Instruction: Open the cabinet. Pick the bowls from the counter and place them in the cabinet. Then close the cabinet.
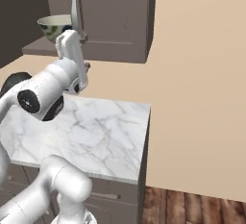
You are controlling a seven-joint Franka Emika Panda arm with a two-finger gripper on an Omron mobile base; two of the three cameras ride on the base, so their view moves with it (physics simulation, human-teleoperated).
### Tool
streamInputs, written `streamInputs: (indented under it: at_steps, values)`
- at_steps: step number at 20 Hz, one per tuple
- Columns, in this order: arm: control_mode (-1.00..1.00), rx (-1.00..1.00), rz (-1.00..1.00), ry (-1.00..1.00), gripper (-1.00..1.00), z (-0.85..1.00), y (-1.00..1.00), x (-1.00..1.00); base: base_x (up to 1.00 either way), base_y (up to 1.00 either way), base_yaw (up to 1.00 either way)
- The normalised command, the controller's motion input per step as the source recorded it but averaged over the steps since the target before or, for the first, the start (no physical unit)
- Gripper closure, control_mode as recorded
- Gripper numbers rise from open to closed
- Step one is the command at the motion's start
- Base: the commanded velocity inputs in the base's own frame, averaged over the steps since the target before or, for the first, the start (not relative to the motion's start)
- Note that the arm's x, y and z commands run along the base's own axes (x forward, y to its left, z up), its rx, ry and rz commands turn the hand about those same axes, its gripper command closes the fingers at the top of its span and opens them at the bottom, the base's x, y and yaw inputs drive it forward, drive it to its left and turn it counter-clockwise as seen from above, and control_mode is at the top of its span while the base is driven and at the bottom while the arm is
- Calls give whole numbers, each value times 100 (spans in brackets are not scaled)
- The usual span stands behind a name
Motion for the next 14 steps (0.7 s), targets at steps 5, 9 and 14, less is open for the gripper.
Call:
streamInputs:
  at_steps: [5, 9, 14]
  values:
    - [-100, 0, 4, 18, -100, 54, 54, -100, 0, 0, 0]
    - [-100, 1, 1, 6, -100, 0, 47, -100, 0, 0, 0]
    - [-100, 9, 0, 1, -100, 0, 47, -85, 0, 0, 0]
